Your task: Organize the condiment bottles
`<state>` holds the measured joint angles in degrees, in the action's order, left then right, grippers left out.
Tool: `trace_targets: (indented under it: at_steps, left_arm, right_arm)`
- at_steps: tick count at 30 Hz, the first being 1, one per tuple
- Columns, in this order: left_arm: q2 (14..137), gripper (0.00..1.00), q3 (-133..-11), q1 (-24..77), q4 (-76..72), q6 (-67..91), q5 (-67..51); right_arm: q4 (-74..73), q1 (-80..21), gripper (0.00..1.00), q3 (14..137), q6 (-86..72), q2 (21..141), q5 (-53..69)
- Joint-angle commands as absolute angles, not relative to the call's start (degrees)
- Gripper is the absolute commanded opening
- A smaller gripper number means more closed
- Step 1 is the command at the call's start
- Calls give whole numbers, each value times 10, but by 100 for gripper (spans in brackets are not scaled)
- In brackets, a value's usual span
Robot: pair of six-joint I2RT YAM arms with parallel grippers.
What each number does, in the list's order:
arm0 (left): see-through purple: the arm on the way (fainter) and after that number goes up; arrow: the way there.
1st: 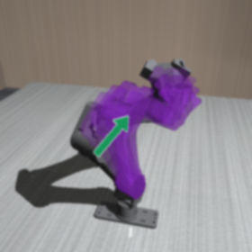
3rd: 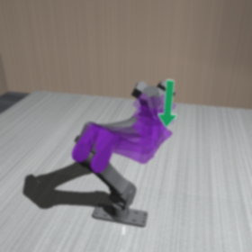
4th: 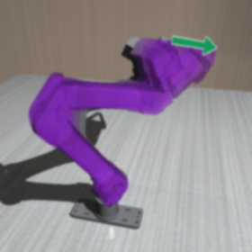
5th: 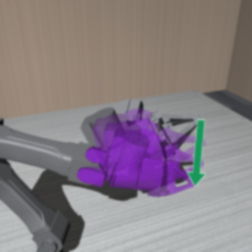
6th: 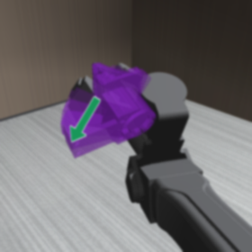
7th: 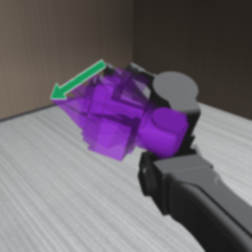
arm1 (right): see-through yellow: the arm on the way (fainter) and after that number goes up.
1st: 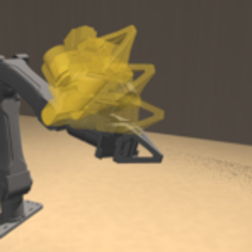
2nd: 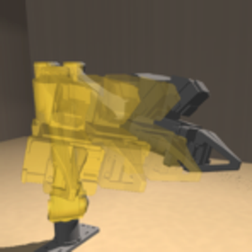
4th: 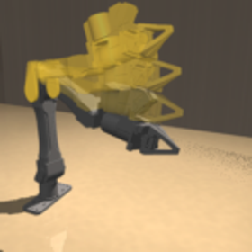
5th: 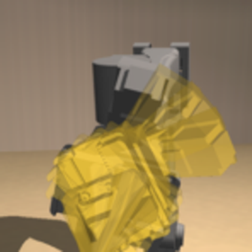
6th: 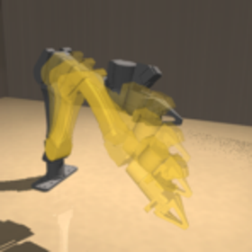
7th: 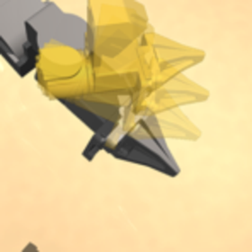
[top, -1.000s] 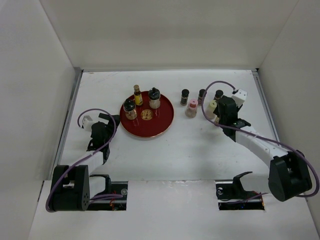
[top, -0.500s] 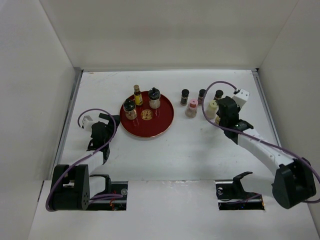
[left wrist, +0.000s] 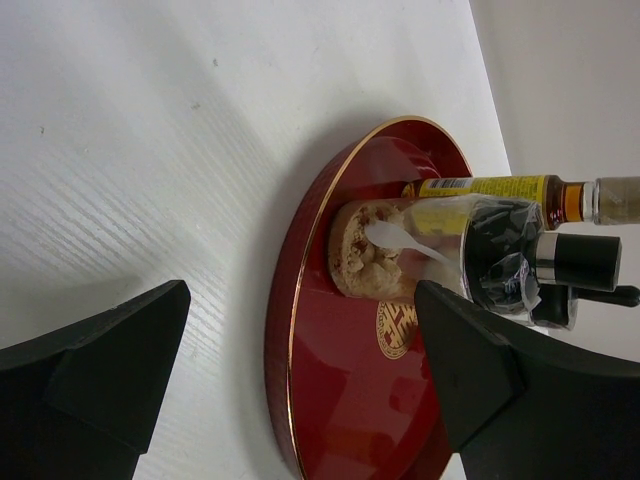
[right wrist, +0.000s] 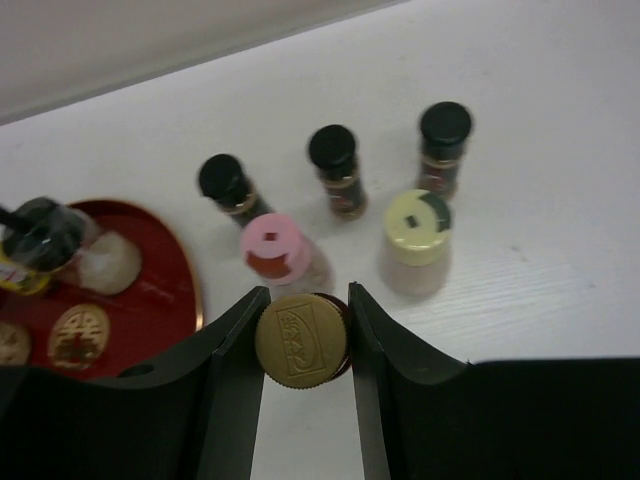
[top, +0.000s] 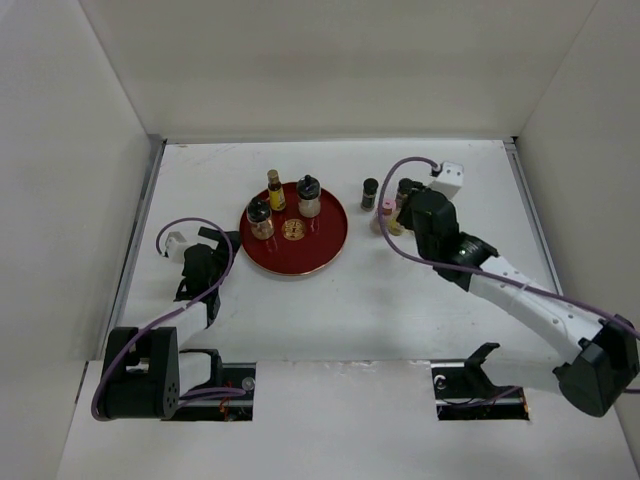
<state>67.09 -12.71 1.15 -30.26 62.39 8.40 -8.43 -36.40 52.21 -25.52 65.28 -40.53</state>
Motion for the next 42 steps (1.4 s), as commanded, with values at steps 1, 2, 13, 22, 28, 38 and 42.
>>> trace_targets:
  at_steps: [1, 2, 13, 22, 28, 38, 42]
  left_arm:
    - [657, 100, -128, 8, -329, 620, 84]
    - [652, 100, -128, 8, -329, 620, 85]
    - [649, 100, -125, -7, -325, 619, 79]
    - [666, 100, -128, -7, -331, 622, 71]
    - [674, 100, -130, -7, -334, 622, 70]
    - [679, 100, -132, -4, -337, 622, 74]
    - [675, 100, -128, -7, -337, 624, 72]
  right_arm:
    - [1, -398, 19, 582, -265, 692, -348]
    - [23, -408, 19, 592, -263, 713, -335]
    - [90, -491, 18, 838, -197, 1027, -293]
    - [98, -513, 18, 953, -167, 1158, -292]
    - [100, -518, 20, 979, -160, 1198, -287]
    - [105, -529, 56, 971, -152, 1213, -286]
    - [105, -537, 64, 965, -140, 1187, -288]
